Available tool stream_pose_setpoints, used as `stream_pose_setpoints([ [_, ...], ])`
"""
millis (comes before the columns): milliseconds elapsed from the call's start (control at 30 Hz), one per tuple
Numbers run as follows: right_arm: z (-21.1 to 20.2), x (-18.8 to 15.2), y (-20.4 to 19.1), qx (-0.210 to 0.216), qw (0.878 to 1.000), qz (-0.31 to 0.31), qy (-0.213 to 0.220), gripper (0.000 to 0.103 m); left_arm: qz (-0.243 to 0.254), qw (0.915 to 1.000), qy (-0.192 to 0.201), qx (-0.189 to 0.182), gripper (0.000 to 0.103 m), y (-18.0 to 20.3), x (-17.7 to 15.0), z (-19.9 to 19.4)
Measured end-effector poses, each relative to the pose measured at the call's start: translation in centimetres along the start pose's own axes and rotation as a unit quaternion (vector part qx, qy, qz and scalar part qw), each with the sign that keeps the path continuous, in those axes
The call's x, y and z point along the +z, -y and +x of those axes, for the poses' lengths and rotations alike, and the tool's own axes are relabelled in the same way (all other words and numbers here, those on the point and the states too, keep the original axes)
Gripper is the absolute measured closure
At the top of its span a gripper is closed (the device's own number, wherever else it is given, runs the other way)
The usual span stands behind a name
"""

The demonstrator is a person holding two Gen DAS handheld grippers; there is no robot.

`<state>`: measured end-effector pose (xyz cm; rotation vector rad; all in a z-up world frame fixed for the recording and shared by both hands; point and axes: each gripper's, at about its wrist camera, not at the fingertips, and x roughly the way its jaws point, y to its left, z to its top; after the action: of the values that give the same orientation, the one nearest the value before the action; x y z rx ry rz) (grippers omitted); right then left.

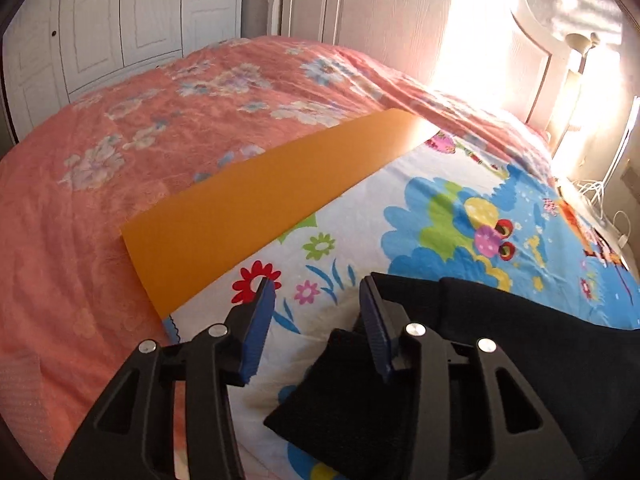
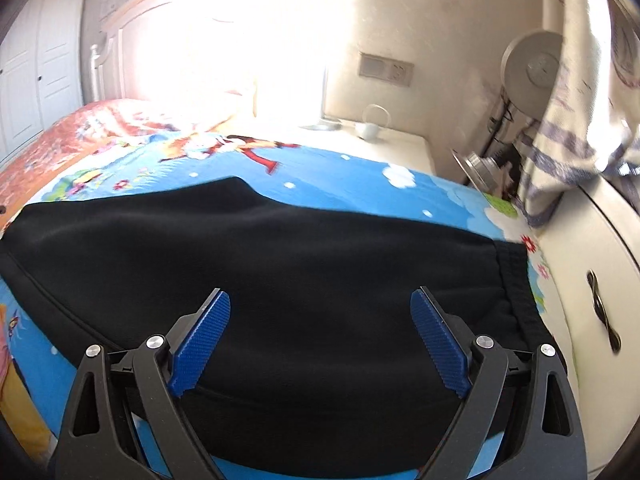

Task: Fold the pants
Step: 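Move both open grippers over the folded black sweatpants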

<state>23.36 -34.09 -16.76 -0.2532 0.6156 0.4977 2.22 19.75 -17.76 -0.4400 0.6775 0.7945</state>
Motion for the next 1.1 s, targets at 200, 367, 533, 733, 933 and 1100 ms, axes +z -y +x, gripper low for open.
stream_pose_setpoints([
  [200, 2.6, 6.4, -13.5, 0.166, 0.984, -0.068, -0.007, 0.014, 0.104, 0.9875, 0.021, -0.117, 0.062, 8.3, -6.1, -3.6],
  [367, 4.6, 8.7, -24.7, 0.232, 0.967, -0.106, -0.01, 0.014, 0.107, 0.9913, 0.014, -0.076, 0.061, 9.0, -10.9, 0.1],
  [533, 7.3, 8.8, -32.5, 0.244, 0.959, -0.134, -0.057, 0.014, 0.103, 0.9917, 0.037, -0.067, 0.061, 8.9, -11.8, 0.0],
  [733, 12.6, 4.8, -35.1, 0.171, 0.966, -0.152, -0.121, 0.006, 0.102, 0.9926, 0.032, -0.058, 0.061, 9.0, -11.5, -0.4],
  [933, 12.0, 4.3, -34.8, 0.157, 0.972, -0.14, -0.103, 0.005, 0.133, 0.9841, 0.064, -0.099, 0.053, 11.0, -9.5, -2.9],
  [1100, 11.8, 4.3, -34.9, 0.153, 0.973, -0.14, -0.097, 0.005, 0.12, 0.9898, 0.011, -0.077, 0.08, 9.0, -8.7, 1.5],
])
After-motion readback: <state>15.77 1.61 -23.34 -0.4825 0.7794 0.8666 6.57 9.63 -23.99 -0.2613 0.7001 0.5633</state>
